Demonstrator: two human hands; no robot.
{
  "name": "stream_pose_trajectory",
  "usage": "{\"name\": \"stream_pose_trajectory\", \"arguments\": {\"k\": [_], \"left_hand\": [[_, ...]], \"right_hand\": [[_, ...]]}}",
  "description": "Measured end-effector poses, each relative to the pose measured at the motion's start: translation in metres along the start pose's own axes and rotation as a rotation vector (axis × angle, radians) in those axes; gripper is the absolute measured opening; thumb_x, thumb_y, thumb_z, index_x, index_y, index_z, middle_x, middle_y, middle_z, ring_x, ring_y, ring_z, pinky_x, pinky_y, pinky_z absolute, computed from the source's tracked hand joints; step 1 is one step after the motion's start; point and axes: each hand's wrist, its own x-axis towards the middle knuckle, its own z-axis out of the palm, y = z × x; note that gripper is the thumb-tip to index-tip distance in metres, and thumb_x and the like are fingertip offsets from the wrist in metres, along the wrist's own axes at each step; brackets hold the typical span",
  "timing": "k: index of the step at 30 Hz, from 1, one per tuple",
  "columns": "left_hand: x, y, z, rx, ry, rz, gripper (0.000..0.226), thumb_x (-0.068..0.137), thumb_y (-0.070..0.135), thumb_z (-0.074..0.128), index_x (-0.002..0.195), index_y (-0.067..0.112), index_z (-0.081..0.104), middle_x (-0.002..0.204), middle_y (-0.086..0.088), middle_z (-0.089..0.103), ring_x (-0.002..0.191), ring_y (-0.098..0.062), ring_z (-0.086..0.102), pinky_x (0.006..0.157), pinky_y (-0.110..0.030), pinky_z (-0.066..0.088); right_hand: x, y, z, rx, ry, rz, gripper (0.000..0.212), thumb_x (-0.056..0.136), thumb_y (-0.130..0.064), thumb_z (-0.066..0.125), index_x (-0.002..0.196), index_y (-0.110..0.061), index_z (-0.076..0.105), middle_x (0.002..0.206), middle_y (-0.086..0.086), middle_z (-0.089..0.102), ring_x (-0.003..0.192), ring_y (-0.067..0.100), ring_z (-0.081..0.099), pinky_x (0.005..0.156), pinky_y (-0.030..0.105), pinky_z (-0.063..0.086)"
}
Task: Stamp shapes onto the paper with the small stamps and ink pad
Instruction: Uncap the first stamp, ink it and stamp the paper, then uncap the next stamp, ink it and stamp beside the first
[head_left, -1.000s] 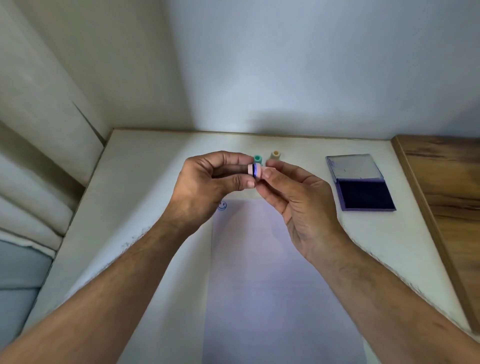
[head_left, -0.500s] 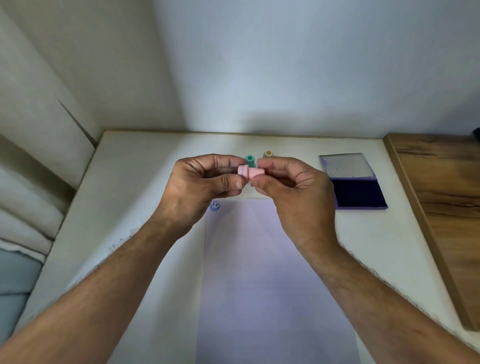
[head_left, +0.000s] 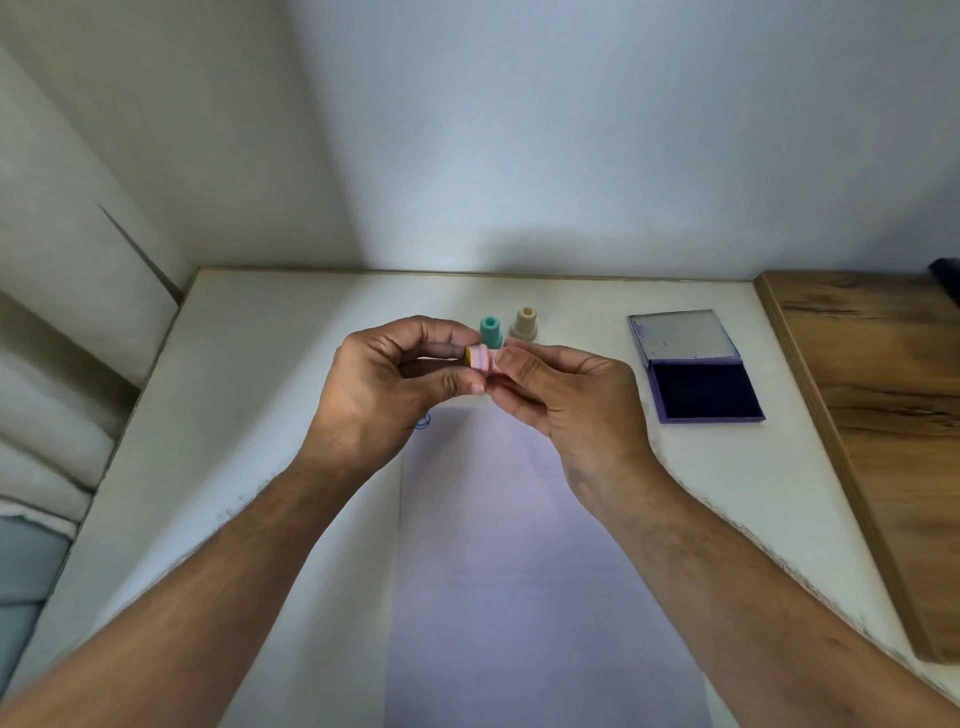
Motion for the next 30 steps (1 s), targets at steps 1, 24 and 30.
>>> {"name": "stream_pose_trajectory", "arguments": {"k": [1, 24, 30], "left_hand": [[0.0, -0.001, 0.001, 0.012, 0.019, 0.013, 0.028, 0.063, 0.013, 0.084, 0.088, 0.023, 0.077, 0.09, -0.002, 0.079, 0.086, -0.023, 0.077, 0.082, -0.069, 0.053], [-0.006, -0.006, 0.009, 0.421, 0.136, 0.075, 0.056, 0.089, 0.005, 0.07, 0.137, 0.031, 0.058, 0.124, 0.015, 0.066, 0.106, 0.016, 0.062, 0.105, -0.025, 0.048], [-0.006, -0.01, 0.012, 0.599, 0.145, 0.069, 0.048, 0.094, 0.009, 0.063, 0.136, 0.032, 0.06, 0.123, 0.014, 0.069, 0.104, 0.018, 0.06, 0.097, -0.001, 0.038]], "right_hand": [[0.001, -0.001, 0.0, 0.016, 0.005, 0.007, 0.013, 0.081, -0.001, 0.072, 0.093, 0.001, 0.074, 0.091, 0.015, 0.076, 0.084, 0.023, 0.075, 0.073, 0.026, 0.06], [0.034, -0.013, -0.04, -0.692, 0.366, -0.328, 0.023, 0.074, -0.021, 0.081, 0.095, -0.015, 0.074, 0.083, -0.003, 0.076, 0.077, 0.009, 0.073, 0.076, 0.022, 0.057], [0.038, -0.006, -0.033, -1.301, 0.31, -0.557, 0.014, 0.087, -0.017, 0.068, 0.097, -0.009, 0.074, 0.093, 0.01, 0.074, 0.089, 0.025, 0.066, 0.086, 0.036, 0.054]]}}
